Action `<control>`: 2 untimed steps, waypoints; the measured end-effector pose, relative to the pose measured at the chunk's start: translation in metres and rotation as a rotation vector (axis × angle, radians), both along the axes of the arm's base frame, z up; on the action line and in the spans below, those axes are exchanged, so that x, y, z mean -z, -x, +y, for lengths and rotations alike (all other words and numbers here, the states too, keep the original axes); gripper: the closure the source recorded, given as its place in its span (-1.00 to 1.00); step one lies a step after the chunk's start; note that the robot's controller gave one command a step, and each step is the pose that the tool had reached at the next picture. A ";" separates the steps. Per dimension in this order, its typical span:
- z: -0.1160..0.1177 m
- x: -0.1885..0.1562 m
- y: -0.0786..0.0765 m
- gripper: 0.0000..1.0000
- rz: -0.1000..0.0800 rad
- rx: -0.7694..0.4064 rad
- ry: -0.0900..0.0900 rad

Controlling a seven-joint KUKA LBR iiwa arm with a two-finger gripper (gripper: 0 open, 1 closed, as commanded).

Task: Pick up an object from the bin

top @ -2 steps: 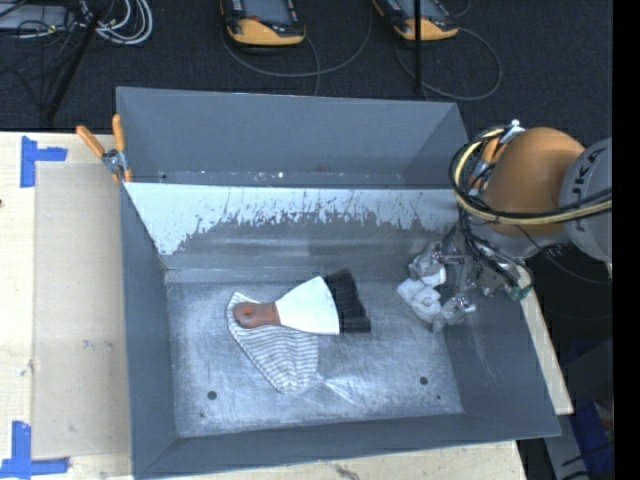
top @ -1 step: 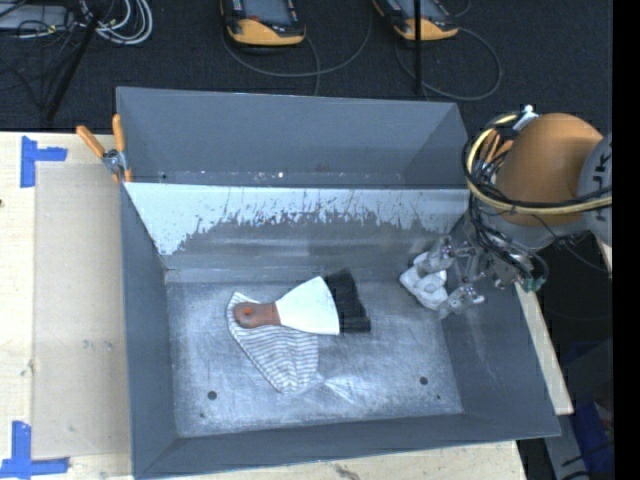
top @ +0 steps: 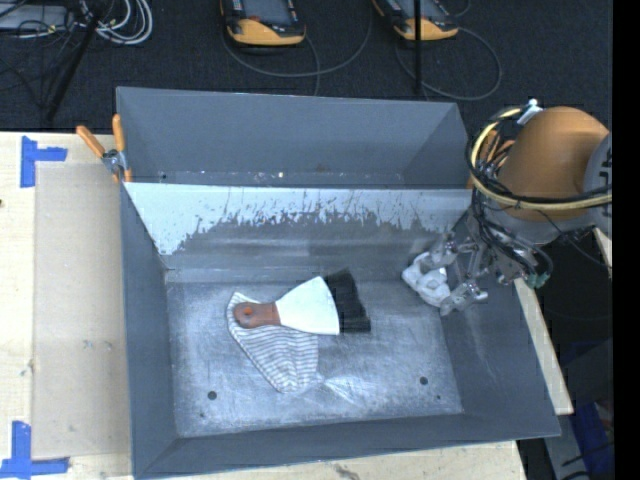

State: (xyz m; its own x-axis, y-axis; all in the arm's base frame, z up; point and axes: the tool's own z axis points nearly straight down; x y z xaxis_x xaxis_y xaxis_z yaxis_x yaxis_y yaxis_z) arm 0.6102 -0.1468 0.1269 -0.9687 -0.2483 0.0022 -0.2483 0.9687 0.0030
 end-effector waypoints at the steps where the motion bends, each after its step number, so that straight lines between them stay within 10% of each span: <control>1: -0.002 -0.038 -0.005 1.00 -0.004 -0.142 0.002; 2: -0.003 0.001 -0.004 1.00 -0.011 -0.203 0.003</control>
Offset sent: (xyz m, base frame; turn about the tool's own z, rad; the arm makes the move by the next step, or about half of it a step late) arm -0.0010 -0.0015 -0.0569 -0.1032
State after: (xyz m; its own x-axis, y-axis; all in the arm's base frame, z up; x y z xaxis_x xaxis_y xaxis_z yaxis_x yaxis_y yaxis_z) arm 0.6143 -0.1500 0.1257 -0.8987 -0.4386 -0.0068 -0.4386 0.8987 -0.0037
